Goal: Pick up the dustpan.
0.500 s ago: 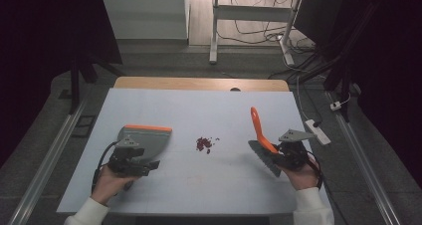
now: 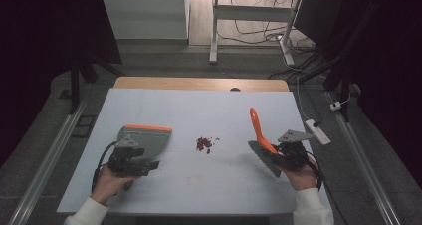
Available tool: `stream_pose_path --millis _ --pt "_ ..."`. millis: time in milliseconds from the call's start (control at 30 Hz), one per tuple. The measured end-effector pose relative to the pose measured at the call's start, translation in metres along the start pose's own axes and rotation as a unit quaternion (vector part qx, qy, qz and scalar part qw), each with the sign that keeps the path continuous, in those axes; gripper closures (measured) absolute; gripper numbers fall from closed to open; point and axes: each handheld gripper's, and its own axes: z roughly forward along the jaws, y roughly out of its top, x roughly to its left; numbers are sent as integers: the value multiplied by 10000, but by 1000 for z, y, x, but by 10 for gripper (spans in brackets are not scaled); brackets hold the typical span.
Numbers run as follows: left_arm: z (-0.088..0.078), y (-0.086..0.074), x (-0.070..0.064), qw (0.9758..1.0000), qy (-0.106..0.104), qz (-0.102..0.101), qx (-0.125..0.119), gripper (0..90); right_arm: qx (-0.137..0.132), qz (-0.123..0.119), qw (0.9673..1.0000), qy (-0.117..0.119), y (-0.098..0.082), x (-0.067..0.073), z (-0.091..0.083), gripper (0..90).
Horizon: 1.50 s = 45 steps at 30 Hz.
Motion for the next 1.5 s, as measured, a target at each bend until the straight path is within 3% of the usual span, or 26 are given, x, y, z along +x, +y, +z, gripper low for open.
stream_pose_path --millis 467,800,933,1067,1200,1400,1500 --pt "0 1 0 10000 -30 0 44 187 -8 -20 10000 -38 0 1 0 693" --pt "-5 6 -7 9999 77 51 67 189 -2 -53 10000 -22 2 3 1 693" --pt "-9 10 -8 9998 210 -29 62 188 -19 -42 10000 10 2 3 1 693" --pt "-13 14 -6 9992 317 -251 39 188 -52 -28 10000 29 3 3 1 693" --pt "-16 19 -5 9980 479 -374 154 188 -38 -101 9999 15 4 5 1 693" --pt "-18 19 -3 9950 718 -646 252 185 -26 -85 10000 -16 3 5 1 693" --pt "-20 15 -3 9928 776 -760 500 173 1 -84 10000 -25 3 5 2 693"
